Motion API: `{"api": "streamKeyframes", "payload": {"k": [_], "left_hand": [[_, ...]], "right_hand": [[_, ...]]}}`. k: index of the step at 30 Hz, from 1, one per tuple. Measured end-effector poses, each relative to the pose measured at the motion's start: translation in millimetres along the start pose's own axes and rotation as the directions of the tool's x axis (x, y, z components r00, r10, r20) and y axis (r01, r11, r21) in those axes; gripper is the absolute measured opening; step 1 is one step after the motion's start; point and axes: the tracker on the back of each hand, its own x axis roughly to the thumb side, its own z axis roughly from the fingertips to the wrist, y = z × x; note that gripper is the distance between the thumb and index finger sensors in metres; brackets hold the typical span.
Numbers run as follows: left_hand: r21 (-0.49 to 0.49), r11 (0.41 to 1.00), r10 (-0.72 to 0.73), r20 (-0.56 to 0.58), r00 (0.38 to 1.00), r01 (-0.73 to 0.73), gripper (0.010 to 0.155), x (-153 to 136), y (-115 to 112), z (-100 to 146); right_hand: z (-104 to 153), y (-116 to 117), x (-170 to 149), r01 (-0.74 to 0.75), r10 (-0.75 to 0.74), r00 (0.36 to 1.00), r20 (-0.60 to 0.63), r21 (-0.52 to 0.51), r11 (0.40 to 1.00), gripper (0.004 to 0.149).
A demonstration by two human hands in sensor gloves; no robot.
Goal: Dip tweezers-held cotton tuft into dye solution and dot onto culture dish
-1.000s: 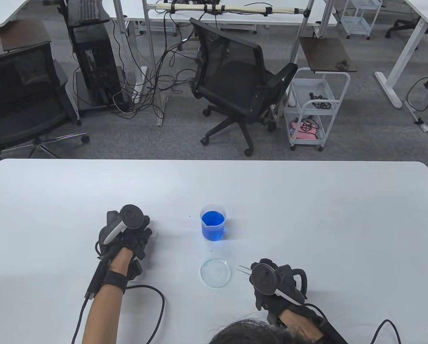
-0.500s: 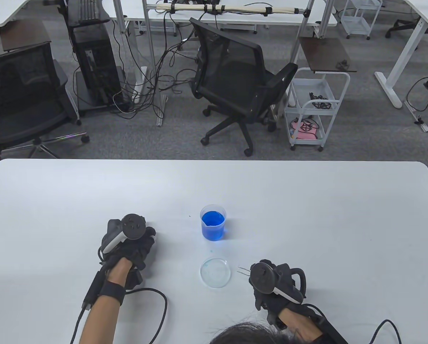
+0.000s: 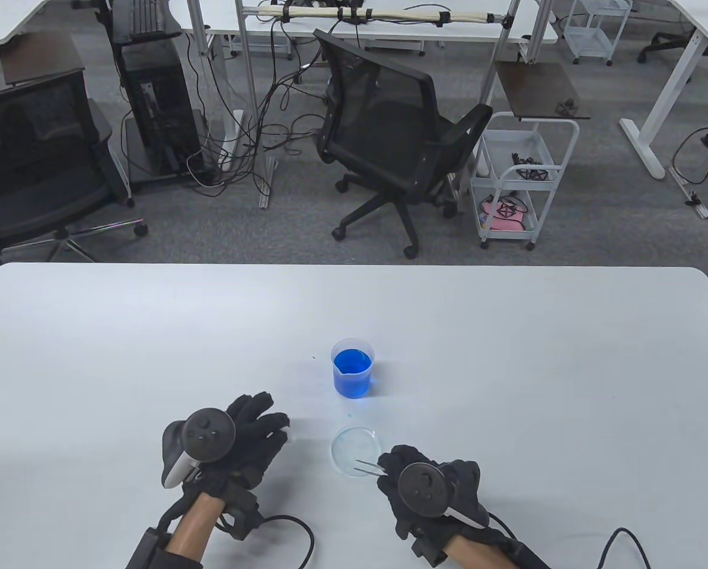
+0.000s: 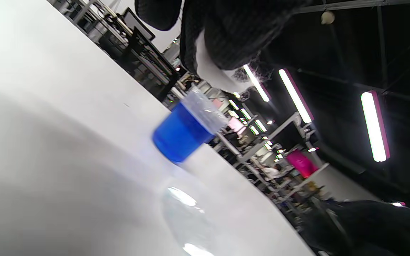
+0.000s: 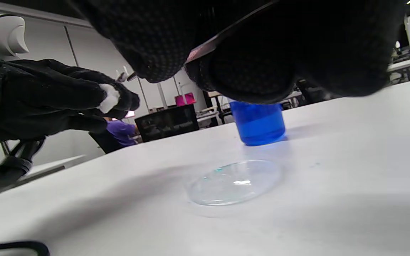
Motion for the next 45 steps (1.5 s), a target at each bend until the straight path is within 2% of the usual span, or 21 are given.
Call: {"api": "streamKeyframes", "payload": {"k": [3,12,15,21,30,33,36,41,45], "left_hand": [[-0.030,0.995,0.092,0.042,0.995,-0.090,0.042,9.0,-17.9,5.7],[-0.074,0.986,0.156,0.088,0.984,-0.150,0.043,15.6,-41.3,7.2],[-0.079,0.987,0.146,0.095,0.985,-0.139,0.043,17.2,-43.4,6.9],[-0.086,0.985,0.159,0.085,0.984,-0.152,0.043,16.4,-49.1,7.3],[-0.107,0.977,0.193,0.078,0.978,-0.185,0.042,17.3,-51.7,7.5],[-0.110,0.976,0.198,0.068,0.978,-0.190,0.041,16.5,-50.8,7.7],[-0.135,0.976,0.184,0.072,0.980,-0.173,0.041,17.4,-52.3,7.8],[-0.234,0.966,0.132,0.078,0.988,-0.111,0.045,19.9,-57.7,5.9],[-0.237,0.968,0.103,0.081,0.991,-0.082,0.046,20.6,-58.0,6.5]], "right_hand": [[2.8,1.8,8.4,0.047,-0.047,0.999,0.025,-0.024,0.999,0.048],[-0.9,13.9,8.5,0.110,-0.110,0.994,-0.003,0.009,0.994,0.048],[-1.9,16.1,9.4,0.121,-0.121,0.993,-0.005,0.010,0.993,0.051],[-2.6,18.3,9.7,0.158,-0.158,0.987,-0.006,0.011,0.987,0.047],[-2.7,17.1,7.4,0.173,-0.174,0.985,-0.014,-0.059,0.983,0.038],[-3.1,16.8,5.7,0.164,-0.165,0.986,-0.018,-0.056,0.985,0.042],[-2.9,17.3,5.7,0.168,-0.169,0.985,-0.020,-0.040,0.985,0.041],[-2.6,18.3,6.4,0.160,-0.160,0.987,-0.013,-0.026,0.987,0.040],[-2.4,18.1,7.4,0.155,-0.155,0.988,-0.011,-0.025,0.988,0.040]]}}
